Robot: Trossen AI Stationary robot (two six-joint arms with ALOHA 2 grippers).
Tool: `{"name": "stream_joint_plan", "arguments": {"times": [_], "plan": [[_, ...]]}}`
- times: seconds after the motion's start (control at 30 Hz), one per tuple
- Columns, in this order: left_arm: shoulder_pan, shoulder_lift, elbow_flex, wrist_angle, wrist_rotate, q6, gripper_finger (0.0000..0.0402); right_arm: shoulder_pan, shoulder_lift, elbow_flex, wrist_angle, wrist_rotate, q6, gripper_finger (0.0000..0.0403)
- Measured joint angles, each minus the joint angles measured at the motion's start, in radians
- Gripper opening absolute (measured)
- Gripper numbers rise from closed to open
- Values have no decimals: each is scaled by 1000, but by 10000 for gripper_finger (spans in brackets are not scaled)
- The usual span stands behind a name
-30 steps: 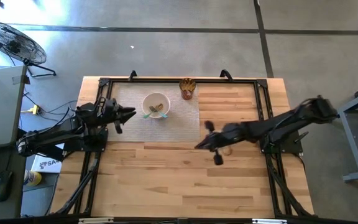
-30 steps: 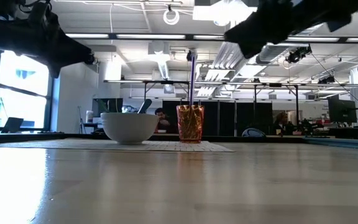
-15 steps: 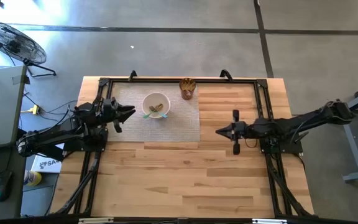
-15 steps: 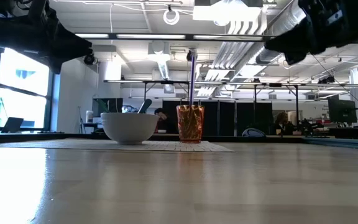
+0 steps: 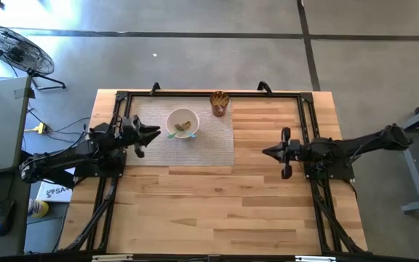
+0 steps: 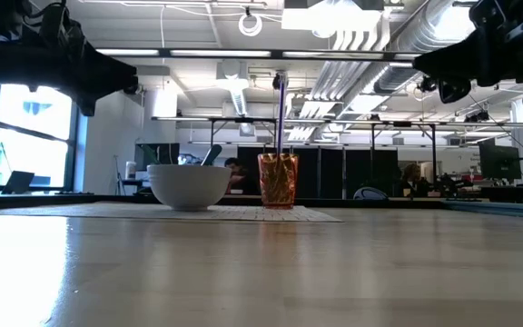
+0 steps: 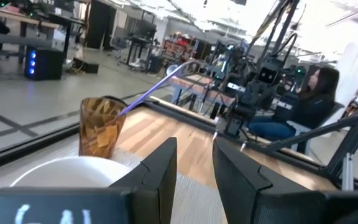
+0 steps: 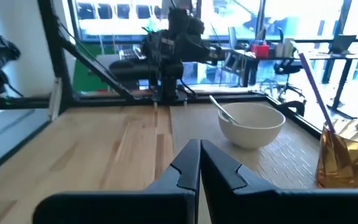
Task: Pick & Place Utensil
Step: Return to Home Position
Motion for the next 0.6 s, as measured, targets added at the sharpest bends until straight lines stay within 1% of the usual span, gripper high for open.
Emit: {"name": "stream_joint_plan", "arguments": {"times": [0.13,0.4,0.5,0.6], "plan": [[0,0,-4,2,-4,0,101,0,-125,-40,-53,-18,7,6],[0,0,-4,2,-8,0,101,0,-351,-44,-242,-25,19,3],[0,0,-4,1,-8,1,101,0,-397,-44,-274,-66,19,5],[0,0,-4,1,-8,2,101,0,-429,-64,-258,-133,19,4]]}}
